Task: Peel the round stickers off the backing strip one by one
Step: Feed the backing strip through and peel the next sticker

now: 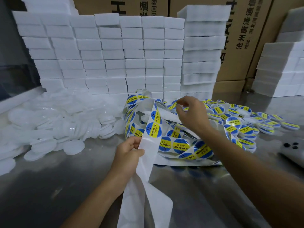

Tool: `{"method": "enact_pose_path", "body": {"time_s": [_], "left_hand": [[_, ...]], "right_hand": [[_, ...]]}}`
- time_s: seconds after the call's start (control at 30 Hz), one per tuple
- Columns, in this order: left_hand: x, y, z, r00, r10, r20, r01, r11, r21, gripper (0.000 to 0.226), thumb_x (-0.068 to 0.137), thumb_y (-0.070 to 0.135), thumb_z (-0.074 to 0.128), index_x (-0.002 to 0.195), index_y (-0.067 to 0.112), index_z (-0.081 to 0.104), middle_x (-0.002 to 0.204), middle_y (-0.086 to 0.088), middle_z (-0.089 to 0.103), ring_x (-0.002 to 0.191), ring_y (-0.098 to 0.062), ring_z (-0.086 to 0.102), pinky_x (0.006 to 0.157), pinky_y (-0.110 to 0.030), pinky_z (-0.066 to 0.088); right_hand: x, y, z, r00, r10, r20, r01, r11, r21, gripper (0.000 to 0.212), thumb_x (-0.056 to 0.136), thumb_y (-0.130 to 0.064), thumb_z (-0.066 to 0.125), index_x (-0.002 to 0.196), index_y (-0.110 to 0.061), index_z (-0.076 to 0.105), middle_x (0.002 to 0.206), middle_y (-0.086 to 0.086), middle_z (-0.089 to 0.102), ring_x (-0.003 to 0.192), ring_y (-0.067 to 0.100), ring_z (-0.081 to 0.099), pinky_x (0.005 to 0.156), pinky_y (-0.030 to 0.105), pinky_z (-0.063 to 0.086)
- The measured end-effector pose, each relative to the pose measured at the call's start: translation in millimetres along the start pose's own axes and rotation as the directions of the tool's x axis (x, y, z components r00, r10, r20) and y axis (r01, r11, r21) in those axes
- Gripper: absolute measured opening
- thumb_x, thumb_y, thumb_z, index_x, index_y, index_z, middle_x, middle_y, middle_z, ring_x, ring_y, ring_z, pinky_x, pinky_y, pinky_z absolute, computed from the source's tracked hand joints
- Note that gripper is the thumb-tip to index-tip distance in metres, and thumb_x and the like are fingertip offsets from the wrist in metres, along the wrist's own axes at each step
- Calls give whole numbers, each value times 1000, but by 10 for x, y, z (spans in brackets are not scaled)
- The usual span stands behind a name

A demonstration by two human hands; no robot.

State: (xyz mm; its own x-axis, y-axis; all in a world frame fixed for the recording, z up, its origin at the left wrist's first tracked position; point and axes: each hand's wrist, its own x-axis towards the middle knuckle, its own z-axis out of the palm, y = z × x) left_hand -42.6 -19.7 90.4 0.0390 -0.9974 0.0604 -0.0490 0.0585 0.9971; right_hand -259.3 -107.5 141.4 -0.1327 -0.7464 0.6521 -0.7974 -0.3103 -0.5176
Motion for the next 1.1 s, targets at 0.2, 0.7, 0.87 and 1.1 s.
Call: {"method": "enact_pose_path", "body": {"time_s": [0.2,0.7,0.87,1.1], "left_hand": [[-21,25,-40,999,-51,-11,49,993,-103,27,84,-11,51,84,10,69,86,-16,73,80,-26,66,80,-39,51],[-87,53,-74,997,6,71,1,995,-97,16,93,7,60,98,14,74,99,-9,75,97,-28,71,91,-45,55],[-87,48,-70,999,31,16,-31,998,-46,16,92,8,62,96,17,75,95,-6,76,93,-23,72,91,-45,55],[-76,25,-54,996,91,-18,-91,996,-5,17,90,0,63,102,9,72,97,-11,75,97,-28,70,96,-51,52]], "right_hand": [[-736,-552,5,958,-280,-56,285,950,126,10,90,-21,66,95,-14,68,80,-4,63,63,13,54,63,38,49],[-1097,-549,146,969,-137,208,36,903,428,36,83,-22,78,118,-24,68,103,-19,64,81,4,59,75,20,54],[-1107,-540,132,974,-176,145,126,945,302,29,84,-28,78,112,-27,73,114,-4,48,86,5,55,75,11,45],[-1086,-576,104,950,-311,-9,301,912,277,10,82,-20,79,90,-15,77,89,-1,63,77,10,60,67,33,52]]}}
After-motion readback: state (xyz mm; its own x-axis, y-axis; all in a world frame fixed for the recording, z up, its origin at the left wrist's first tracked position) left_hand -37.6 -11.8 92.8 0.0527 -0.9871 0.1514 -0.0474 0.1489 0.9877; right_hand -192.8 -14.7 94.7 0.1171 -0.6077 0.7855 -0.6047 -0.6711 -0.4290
